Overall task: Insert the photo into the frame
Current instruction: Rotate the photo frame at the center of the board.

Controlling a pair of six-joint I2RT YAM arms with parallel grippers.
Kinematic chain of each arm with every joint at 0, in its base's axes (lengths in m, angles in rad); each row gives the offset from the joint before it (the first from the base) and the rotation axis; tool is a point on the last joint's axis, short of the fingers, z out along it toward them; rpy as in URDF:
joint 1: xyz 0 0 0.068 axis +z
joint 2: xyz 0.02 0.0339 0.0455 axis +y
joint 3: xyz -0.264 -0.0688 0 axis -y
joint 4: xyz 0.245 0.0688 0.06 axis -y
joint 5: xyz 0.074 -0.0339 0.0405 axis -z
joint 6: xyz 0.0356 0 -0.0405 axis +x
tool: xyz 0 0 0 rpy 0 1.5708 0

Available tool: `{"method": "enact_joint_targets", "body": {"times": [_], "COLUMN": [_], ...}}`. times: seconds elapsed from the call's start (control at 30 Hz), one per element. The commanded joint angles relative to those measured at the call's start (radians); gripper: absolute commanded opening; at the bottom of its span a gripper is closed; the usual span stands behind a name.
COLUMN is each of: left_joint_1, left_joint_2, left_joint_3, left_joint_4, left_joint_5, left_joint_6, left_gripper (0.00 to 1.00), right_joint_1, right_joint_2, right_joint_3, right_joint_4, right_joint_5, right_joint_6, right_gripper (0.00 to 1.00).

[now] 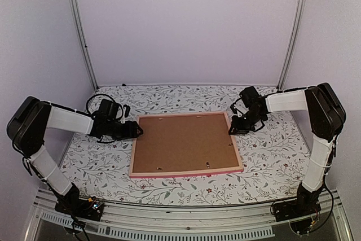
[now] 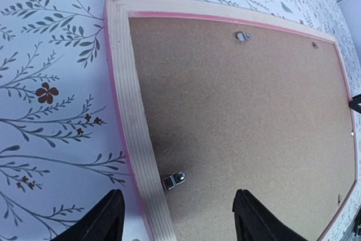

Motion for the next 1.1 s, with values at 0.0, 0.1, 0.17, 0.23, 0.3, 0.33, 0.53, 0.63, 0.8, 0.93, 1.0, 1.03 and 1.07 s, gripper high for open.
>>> {"method": "enact_joint_targets", "body": {"times": [0.0,0.1,0.17,0.23,0.3,0.33,0.53,0.63,0.8,0.93,1.0,1.03,1.07], "left_joint_1": [0.010,0.009,0.006,0.003,-0.005,-0.011,-0.078,-0.115,-0.186,-0.243,-0.263,-0.268,-0.269], "left_joint_2": [-0.003,0.000,-0.007,-0.020,-0.038,-0.045,-0.068,-0.078,-0.151,-0.214,-0.249,-0.269,-0.290], "left_joint_3": [-0.019,-0.049,-0.073,-0.095,-0.117,-0.126,-0.142,-0.140,-0.163,-0.158,-0.138,-0.123,-0.106], "left_joint_4": [-0.003,0.000,0.001,0.002,0.008,0.010,-0.009,-0.057,-0.162,-0.231,-0.274,-0.296,-0.317], "left_joint_5": [0.049,0.056,0.046,0.034,0.033,0.038,0.091,0.131,0.192,0.267,0.292,0.292,0.279], "left_joint_6": [-0.018,-0.033,-0.039,-0.044,-0.048,-0.049,-0.015,0.009,0.010,-0.004,-0.003,-0.001,0.001], "left_gripper": [0.69,0.69,0.69,0.69,0.68,0.68,0.61,0.56,0.49,0.44,0.44,0.45,0.47], "right_joint_1": [-0.011,-0.011,-0.011,-0.011,-0.010,-0.011,-0.011,-0.011,-0.011,-0.035,-0.053,-0.061,-0.067], "right_joint_2": [0.016,0.034,0.050,0.068,0.091,0.104,0.198,0.250,0.346,0.399,0.397,0.389,0.371], "right_joint_3": [0.008,0.041,0.064,0.091,0.131,0.154,0.298,0.381,0.565,0.686,0.711,0.711,0.705], "right_joint_4": [-0.026,-0.034,-0.037,-0.042,-0.049,-0.053,-0.079,-0.089,-0.136,-0.184,-0.194,-0.197,-0.201], "right_joint_5": [0.031,0.045,0.046,0.047,0.053,0.055,0.055,0.054,0.116,0.209,0.235,0.239,0.271], "right_joint_6": [-0.050,-0.056,-0.063,-0.072,-0.080,-0.085,-0.100,-0.105,-0.116,-0.117,-0.107,-0.102,-0.096], "right_gripper": [0.13,0.14,0.14,0.15,0.15,0.15,0.20,0.23,0.35,0.55,0.59,0.61,0.62]}}
